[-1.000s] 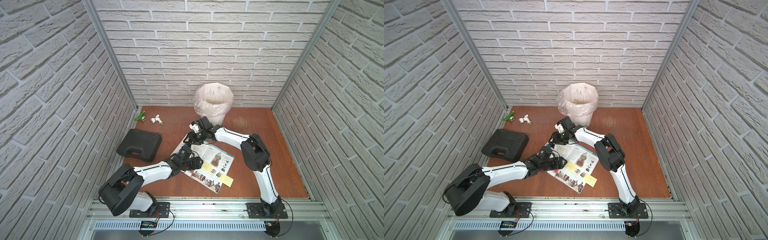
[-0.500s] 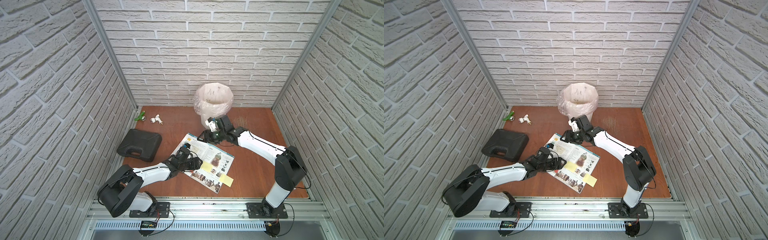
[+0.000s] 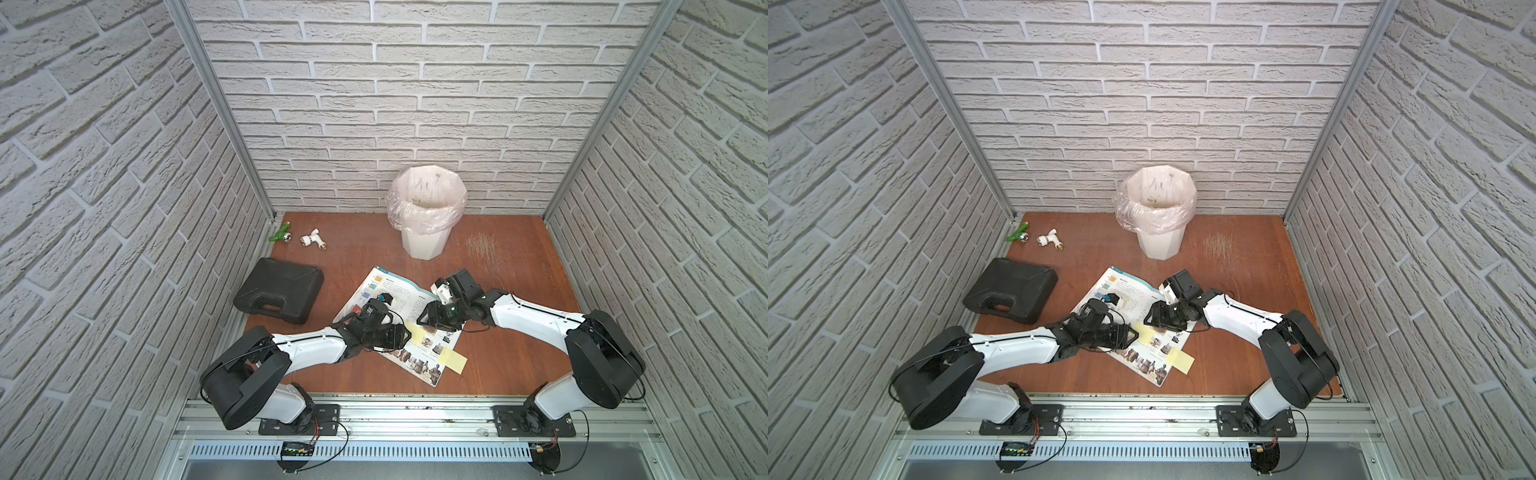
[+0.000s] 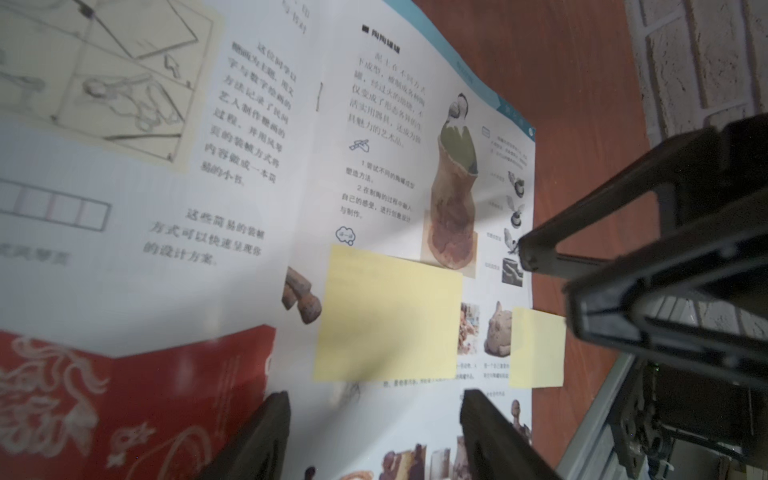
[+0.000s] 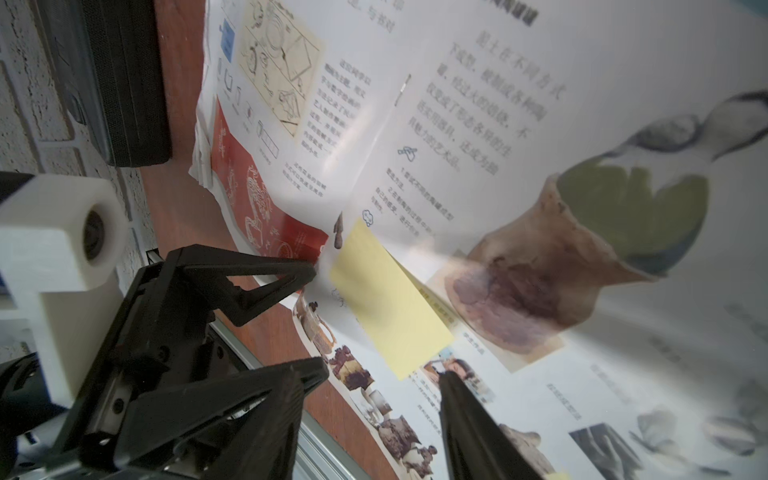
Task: Peel off the used sticky note
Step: Turn the page of the book at the center of the board, then tear off the note from the book.
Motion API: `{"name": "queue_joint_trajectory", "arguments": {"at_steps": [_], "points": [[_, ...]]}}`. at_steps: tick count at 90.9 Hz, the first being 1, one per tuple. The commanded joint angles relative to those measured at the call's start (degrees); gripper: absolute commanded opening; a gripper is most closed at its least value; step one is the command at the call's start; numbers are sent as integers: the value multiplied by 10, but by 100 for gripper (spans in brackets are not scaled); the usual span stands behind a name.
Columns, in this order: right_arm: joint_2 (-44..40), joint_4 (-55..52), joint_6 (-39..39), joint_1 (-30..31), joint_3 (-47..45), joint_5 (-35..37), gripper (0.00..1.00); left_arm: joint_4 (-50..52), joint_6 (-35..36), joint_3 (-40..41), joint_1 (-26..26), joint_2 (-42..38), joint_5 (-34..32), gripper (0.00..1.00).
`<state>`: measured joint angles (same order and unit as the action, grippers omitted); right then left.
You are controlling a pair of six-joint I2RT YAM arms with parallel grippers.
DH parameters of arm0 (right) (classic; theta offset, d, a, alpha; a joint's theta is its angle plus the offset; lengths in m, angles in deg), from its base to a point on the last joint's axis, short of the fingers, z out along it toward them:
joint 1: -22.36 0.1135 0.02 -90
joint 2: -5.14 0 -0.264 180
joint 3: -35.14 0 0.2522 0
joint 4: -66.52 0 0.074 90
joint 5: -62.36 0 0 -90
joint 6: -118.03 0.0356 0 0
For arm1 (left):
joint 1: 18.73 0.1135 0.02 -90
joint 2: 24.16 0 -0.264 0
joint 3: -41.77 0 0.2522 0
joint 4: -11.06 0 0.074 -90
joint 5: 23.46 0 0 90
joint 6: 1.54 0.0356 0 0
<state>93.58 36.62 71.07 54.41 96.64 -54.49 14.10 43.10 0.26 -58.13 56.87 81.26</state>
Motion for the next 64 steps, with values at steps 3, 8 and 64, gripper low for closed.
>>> {"name": "queue_joint_trajectory", "arguments": {"at_steps": [3,8,64], "points": [[-7,42,18,9,-27,-22,57,-18,8,-4,-4,17,11,56],[-3,48,21,12,-33,-26,57,-20,6,-3,-5,22,12,55],[63,96,29,20,-48,-17,56,-39,-4,14,-7,36,8,50]]}}
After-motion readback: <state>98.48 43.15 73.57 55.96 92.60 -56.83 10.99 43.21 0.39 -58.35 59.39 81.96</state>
